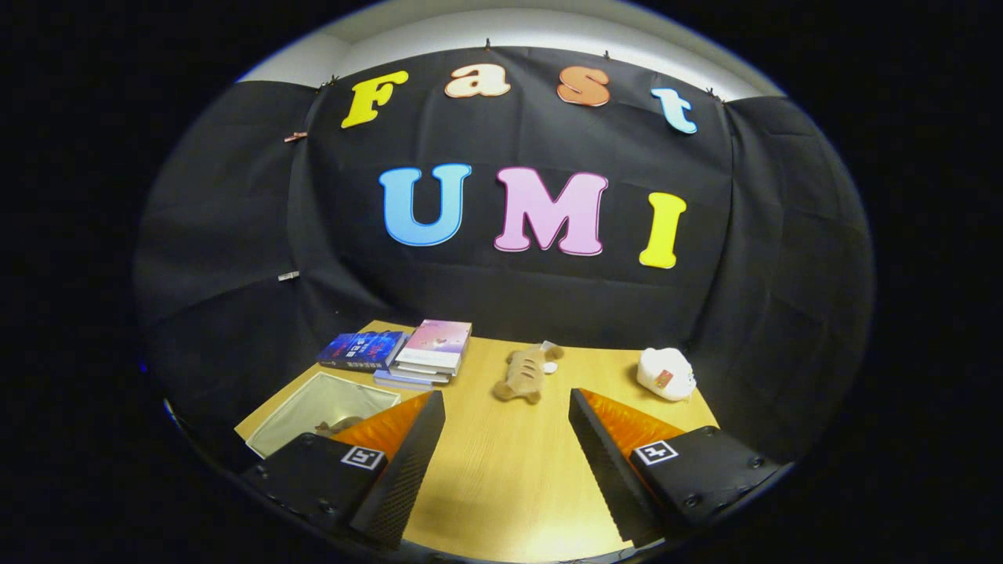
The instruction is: Open the storage box then place both shoes into the box .Put the left shoe in first, then the right shoe, with the right side of both shoes facing outward in a uniform manner.
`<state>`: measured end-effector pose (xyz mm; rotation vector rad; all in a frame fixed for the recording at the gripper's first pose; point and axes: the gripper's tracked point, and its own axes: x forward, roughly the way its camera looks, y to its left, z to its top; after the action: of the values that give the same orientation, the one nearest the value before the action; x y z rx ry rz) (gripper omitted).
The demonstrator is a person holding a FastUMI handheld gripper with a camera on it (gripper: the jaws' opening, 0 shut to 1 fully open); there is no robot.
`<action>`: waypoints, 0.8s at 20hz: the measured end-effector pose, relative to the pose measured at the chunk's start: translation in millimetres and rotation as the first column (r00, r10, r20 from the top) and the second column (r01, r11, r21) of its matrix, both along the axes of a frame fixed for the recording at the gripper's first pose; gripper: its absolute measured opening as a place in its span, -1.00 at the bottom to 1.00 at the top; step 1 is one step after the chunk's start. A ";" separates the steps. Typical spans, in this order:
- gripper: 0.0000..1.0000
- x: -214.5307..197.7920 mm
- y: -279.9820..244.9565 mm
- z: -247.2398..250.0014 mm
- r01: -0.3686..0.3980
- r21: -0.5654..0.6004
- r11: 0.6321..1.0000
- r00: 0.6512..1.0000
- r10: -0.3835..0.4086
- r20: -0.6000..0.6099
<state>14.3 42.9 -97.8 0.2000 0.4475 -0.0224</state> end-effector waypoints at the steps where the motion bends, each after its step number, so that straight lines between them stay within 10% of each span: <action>1: 0.98 -2.2 -7.8 7.4 0.018 -0.008 1.000 1.000 -0.018 0.019; 16: 0.95 -25.2 -58.0 32.1 0.156 -0.080 0.985 0.981 -0.145 0.130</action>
<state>-10.9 -15.1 -65.6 0.1452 0.3065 -0.1774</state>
